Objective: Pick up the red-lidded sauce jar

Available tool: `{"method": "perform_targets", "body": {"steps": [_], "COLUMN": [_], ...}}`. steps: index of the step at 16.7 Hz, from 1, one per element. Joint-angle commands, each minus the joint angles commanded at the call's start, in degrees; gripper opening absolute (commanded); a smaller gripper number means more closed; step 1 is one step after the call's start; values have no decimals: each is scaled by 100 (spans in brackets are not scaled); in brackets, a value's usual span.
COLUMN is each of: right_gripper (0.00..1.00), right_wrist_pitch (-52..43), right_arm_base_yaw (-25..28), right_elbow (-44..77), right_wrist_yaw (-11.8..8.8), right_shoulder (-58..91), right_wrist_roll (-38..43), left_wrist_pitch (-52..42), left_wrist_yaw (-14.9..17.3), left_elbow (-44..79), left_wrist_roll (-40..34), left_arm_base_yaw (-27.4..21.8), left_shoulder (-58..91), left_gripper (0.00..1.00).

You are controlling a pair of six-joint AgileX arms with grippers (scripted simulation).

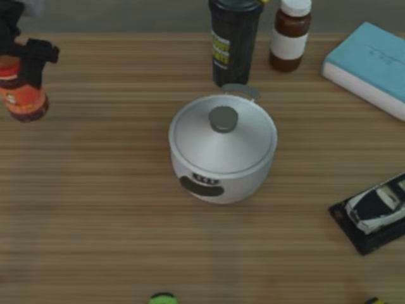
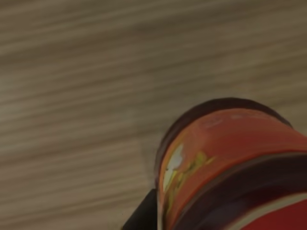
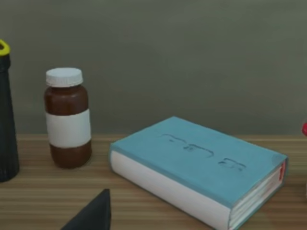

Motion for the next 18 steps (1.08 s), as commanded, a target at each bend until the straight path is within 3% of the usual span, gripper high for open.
{"method": "perform_targets", "body": {"steps": [9,18], "right_gripper": [100,100], "right_wrist_pitch": [0,0], "right_arm_base_yaw": [0,0], "right_elbow": [0,0], "right_wrist_yaw": [0,0], "right_shoulder": [0,0], "right_wrist_roll": [0,0], "left_wrist_pitch": [81,1043], "left_wrist_yaw": [-61,-584], "left_elbow": [-281,-1486], "left_wrist_roll": [-204,-2739], "left_arm_base_yaw": [-154,-1592], "left_shoulder": [-197,-380], "left_gripper": [0,0]}}
